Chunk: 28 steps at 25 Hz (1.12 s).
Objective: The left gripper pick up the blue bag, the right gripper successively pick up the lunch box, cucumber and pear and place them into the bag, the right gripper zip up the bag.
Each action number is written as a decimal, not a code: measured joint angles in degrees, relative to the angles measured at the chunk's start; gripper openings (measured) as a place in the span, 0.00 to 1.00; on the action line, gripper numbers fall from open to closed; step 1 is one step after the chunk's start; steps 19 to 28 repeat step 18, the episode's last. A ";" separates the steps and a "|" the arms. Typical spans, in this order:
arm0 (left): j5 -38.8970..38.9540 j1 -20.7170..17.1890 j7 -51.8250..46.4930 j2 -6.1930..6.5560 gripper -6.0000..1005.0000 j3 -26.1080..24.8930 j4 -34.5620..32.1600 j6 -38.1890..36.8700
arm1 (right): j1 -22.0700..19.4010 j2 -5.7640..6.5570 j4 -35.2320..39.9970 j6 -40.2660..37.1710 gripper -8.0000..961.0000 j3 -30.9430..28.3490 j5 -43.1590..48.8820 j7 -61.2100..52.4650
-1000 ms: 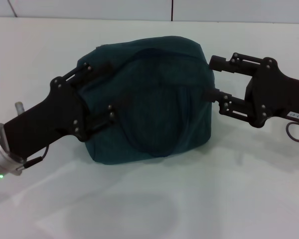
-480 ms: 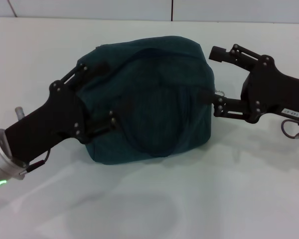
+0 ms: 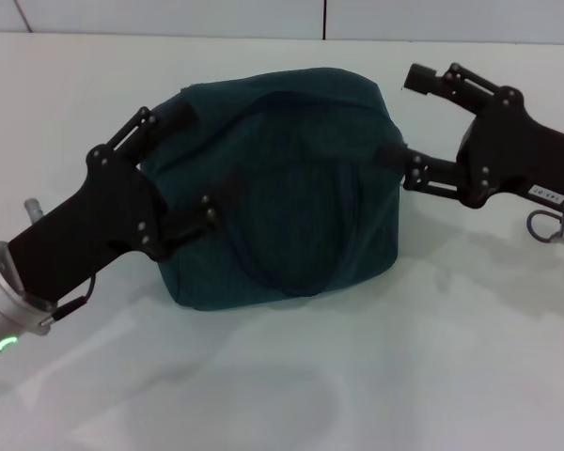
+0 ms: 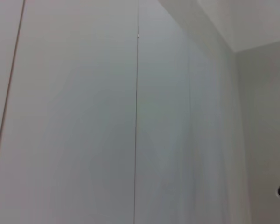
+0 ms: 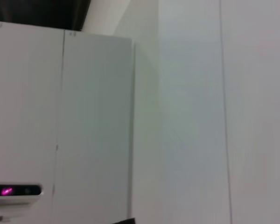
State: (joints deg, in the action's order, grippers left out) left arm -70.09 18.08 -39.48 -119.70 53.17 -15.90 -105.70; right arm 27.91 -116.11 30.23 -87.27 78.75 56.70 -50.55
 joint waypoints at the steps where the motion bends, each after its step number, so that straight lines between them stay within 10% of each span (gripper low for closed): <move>1: 0.00 0.15 0.05 0.00 0.89 0.00 0.04 0.00 | 0.02 -0.02 -0.36 -0.14 0.88 0.05 -0.53 0.57; 28: -0.13 1.74 0.11 -0.25 0.89 0.17 2.89 -0.03 | 0.12 -0.07 -4.43 -0.98 0.89 2.17 -4.32 3.50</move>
